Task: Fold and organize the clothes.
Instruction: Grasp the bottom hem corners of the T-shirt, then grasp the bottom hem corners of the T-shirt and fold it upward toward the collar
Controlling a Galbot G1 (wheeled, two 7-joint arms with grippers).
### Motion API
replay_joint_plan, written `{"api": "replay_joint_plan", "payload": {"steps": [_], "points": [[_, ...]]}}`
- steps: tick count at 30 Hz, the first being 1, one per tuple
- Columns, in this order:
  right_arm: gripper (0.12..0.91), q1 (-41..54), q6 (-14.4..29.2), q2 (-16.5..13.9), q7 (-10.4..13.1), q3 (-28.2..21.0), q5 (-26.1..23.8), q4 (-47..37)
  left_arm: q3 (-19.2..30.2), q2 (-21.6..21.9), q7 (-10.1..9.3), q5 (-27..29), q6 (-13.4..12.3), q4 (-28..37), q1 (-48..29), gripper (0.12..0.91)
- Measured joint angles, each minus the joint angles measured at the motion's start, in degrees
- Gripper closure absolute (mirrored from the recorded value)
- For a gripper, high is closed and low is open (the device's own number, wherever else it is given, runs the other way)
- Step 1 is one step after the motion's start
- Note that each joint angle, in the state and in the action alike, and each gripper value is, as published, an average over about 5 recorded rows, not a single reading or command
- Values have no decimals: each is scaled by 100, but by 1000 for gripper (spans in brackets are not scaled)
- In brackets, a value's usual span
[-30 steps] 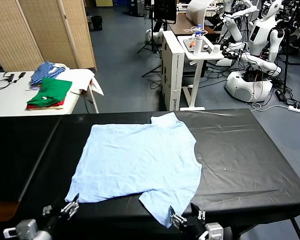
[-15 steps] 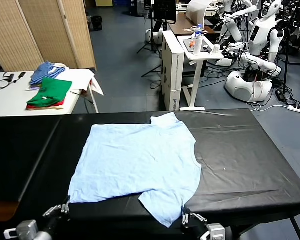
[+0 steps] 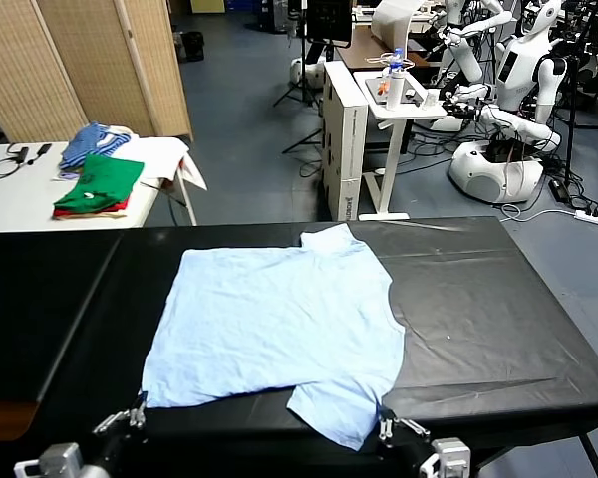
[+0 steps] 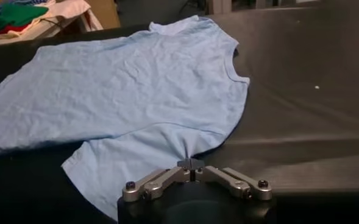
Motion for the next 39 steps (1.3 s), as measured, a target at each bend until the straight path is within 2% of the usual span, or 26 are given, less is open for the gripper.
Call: {"api": "replay_joint_plan", "payload": {"steps": [14, 20, 26, 33, 39], "points": [[886, 22, 242, -67, -49, 241, 74, 172, 67, -245, -34, 165, -22, -682, 507, 884], [886, 388, 368, -131, -198, 252, 272, 13, 117, -305, -44, 123, -70, -878, 394, 884], [886, 960, 464, -259, -384, 199, 559, -302, 137, -358, -68, 38, -140, -784, 89, 884], [886, 1652, 602, -414, -674, 91, 573, -922, 249, -401, -102, 39, -174, -453, -427, 884], [886, 2333, 649, -449, -738, -110, 575, -1625, 321, -408, -138, 23, -207, -129, -828, 884]]}}
